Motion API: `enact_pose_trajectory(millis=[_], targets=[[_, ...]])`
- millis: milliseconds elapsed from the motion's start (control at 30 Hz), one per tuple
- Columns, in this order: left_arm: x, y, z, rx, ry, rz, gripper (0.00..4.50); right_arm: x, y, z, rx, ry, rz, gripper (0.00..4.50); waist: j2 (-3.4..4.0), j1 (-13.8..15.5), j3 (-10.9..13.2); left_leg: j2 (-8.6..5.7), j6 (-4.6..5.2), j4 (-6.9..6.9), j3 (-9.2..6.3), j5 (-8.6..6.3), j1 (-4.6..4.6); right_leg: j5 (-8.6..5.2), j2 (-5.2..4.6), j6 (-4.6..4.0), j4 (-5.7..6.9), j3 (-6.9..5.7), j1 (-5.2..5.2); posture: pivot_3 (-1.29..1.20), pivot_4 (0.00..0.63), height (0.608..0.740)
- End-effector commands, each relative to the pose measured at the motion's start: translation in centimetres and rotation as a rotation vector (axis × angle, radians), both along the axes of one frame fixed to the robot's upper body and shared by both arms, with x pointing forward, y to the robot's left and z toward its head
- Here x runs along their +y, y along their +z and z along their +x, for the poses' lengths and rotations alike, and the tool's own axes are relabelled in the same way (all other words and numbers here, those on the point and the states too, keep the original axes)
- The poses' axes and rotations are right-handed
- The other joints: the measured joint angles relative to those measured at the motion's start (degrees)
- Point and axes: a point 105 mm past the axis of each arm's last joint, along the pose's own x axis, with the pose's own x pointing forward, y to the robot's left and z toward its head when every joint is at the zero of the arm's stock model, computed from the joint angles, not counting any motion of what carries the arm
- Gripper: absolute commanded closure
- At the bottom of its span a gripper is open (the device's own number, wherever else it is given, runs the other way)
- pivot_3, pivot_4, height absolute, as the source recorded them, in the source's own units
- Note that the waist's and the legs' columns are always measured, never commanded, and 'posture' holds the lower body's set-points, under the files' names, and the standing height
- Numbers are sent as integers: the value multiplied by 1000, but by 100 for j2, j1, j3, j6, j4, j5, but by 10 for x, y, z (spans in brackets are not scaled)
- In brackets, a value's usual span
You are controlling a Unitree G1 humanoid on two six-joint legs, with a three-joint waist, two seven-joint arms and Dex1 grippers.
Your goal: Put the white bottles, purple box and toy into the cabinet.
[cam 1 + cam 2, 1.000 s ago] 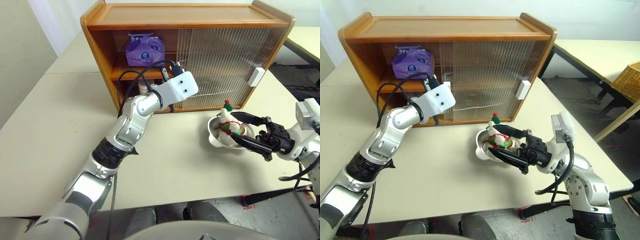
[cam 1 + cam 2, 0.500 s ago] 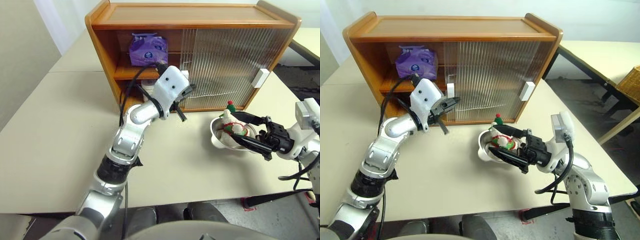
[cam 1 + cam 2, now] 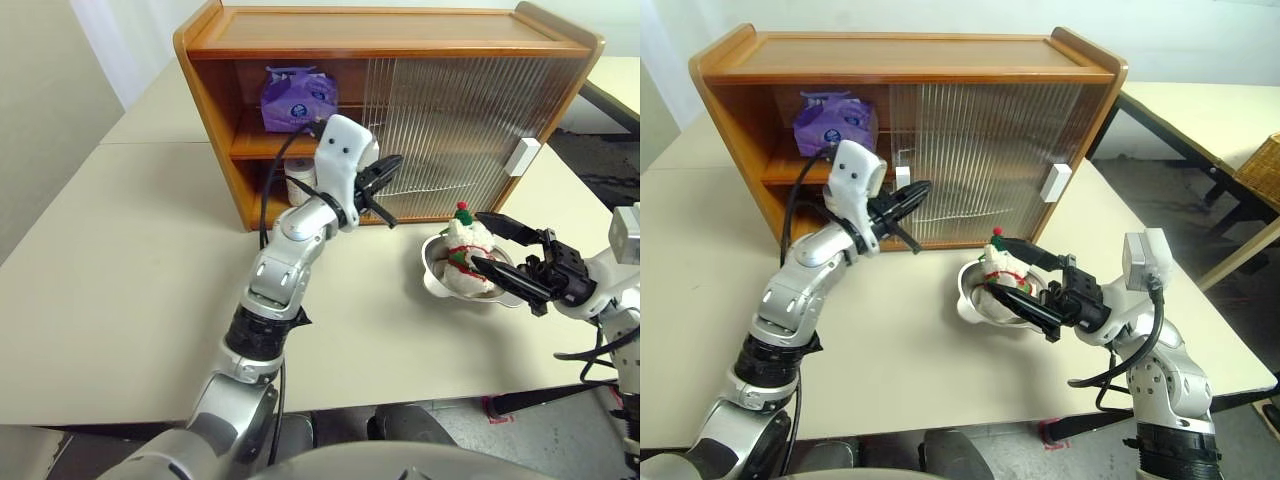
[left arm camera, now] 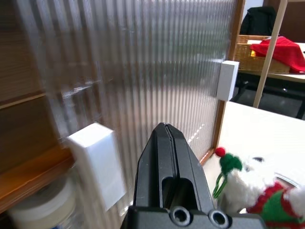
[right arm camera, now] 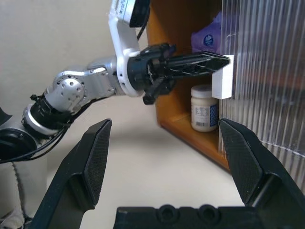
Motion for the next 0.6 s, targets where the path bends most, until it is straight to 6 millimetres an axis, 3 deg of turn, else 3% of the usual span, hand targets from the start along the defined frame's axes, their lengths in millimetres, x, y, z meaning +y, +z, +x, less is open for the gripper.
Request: enact_pose_trajectory(millis=[33, 600], targets=[[1, -8, 8, 27, 45, 28, 4475, -4, 1, -2, -11, -13, -2, 0, 0, -7, 0, -1, 0, -2, 1, 0, 1, -1, 1, -1, 0, 0, 0, -182, 4, 740], [16, -16, 19, 47, 188, 62, 4475, -6, 6, -3, -55, 23, -1, 0, 1, -16, 0, -2, -5, 0, 8, 2, 6, -2, 7, -4, 0, 2, 5, -167, 0, 740]])
